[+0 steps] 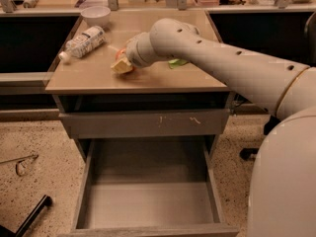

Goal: Pick apple from middle drawer and place on counter

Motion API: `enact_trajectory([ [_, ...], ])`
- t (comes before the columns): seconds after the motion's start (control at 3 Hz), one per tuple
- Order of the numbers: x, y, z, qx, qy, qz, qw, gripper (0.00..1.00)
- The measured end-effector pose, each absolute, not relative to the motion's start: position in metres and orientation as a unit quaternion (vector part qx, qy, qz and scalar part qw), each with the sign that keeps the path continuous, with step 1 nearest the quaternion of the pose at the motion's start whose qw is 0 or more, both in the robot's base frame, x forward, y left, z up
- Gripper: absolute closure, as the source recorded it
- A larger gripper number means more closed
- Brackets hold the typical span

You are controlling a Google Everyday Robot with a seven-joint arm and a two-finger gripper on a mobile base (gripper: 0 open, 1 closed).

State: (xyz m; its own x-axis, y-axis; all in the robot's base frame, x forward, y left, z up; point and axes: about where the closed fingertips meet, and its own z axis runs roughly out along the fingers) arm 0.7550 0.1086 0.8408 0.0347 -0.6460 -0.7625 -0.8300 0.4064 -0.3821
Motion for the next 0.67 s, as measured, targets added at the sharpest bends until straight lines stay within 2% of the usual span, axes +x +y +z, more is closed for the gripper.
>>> enact_trajectory([
  [0.67, 0.755, 0.1086, 0.8407, -0.536, 0.688, 0.096, 0.479, 0.11],
])
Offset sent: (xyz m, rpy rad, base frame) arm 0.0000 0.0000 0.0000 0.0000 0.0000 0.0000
